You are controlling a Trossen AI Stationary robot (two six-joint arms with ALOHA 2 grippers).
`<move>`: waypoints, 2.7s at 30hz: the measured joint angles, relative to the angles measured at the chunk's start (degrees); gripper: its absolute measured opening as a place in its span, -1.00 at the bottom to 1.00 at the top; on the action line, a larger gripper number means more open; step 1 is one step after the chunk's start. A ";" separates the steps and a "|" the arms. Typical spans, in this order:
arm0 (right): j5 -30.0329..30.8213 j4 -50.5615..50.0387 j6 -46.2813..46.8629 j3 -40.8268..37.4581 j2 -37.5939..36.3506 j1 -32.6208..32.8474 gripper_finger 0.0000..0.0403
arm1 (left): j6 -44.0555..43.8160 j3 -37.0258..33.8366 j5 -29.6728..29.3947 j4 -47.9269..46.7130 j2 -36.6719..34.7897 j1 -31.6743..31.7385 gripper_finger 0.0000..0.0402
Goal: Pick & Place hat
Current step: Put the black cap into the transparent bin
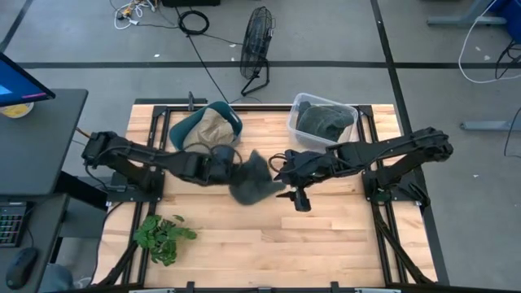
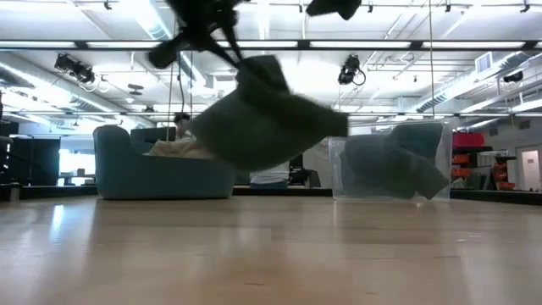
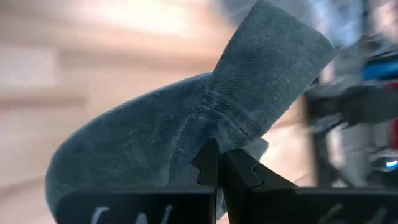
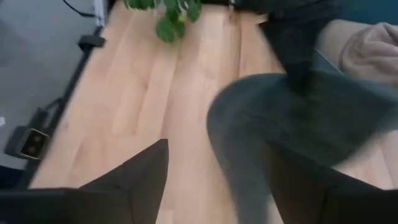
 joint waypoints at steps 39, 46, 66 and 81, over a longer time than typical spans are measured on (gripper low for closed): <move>20.95 -11.17 1.48 0.00 12.20 -1.02 -0.90 | 18.75 0.00 0.67 18.76 0.00 5.07 -0.77; 19.22 -13.31 3.07 0.00 12.02 -0.19 -0.84 | 19.82 0.00 0.82 17.47 0.00 5.07 -0.48; 42.21 -36.79 8.82 0.00 -15.77 -14.27 -0.93 | 19.69 0.00 0.78 17.23 0.00 5.01 -0.33; 32.55 -23.23 -9.36 -15.07 -15.96 -29.26 -0.93 | 19.61 0.00 0.73 17.24 0.00 5.05 -0.33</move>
